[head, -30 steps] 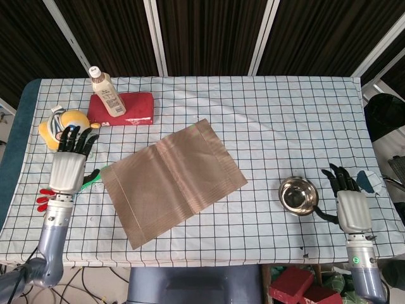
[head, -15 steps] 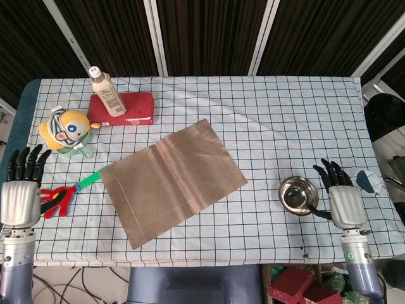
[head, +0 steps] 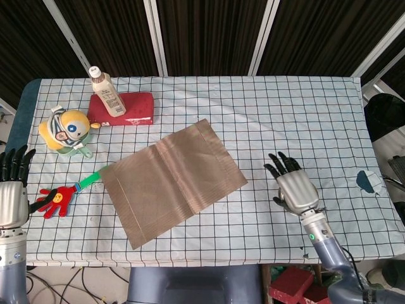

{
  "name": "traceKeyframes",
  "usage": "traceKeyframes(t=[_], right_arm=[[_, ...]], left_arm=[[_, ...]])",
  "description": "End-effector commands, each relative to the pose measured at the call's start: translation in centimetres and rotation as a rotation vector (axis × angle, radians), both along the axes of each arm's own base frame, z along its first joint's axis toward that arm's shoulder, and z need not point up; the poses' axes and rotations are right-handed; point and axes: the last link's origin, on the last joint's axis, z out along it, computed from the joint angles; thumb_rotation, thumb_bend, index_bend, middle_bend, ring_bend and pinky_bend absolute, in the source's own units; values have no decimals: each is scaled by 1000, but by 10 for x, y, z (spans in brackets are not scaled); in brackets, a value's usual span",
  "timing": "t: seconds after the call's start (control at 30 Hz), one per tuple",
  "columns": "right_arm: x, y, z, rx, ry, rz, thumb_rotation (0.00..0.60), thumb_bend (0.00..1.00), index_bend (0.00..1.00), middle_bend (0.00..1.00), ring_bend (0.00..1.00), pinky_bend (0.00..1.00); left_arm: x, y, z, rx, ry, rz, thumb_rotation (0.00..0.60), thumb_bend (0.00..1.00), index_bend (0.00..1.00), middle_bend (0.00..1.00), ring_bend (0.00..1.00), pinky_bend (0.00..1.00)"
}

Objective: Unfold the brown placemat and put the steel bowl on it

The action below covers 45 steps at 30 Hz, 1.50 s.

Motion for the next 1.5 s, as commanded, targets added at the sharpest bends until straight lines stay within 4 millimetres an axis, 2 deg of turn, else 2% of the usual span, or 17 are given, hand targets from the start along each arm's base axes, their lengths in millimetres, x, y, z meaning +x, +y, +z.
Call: traceKeyframes(t=[0.03, 0.27, 0.43, 1.0, 1.5], right_arm=[[17, -14, -21, 39, 50, 33, 600, 10, 225, 79, 48, 161], [30, -31, -49, 71, 94, 51, 600, 10, 226, 79, 48, 161], [34, -41, -60, 71, 123, 59, 600, 10, 226, 79, 48, 161], [32, -70, -87, 86, 126, 3, 600, 10, 225, 79, 48, 161], [32, -75, -104, 137, 145, 10, 600, 10, 225, 79, 48, 161]], left_arm=[[-2, 3, 1, 3, -6, 1, 600, 10, 112, 57, 13, 12], [-4, 8, 2, 6, -25, 3, 600, 10, 112, 56, 13, 12], [-3, 11, 0, 4, -29, 1, 600, 10, 112, 56, 13, 12], [-3, 17, 0, 11, -58, 8, 600, 18, 110, 55, 13, 12], [-4, 20, 2, 10, -88, 8, 600, 18, 110, 55, 13, 12]])
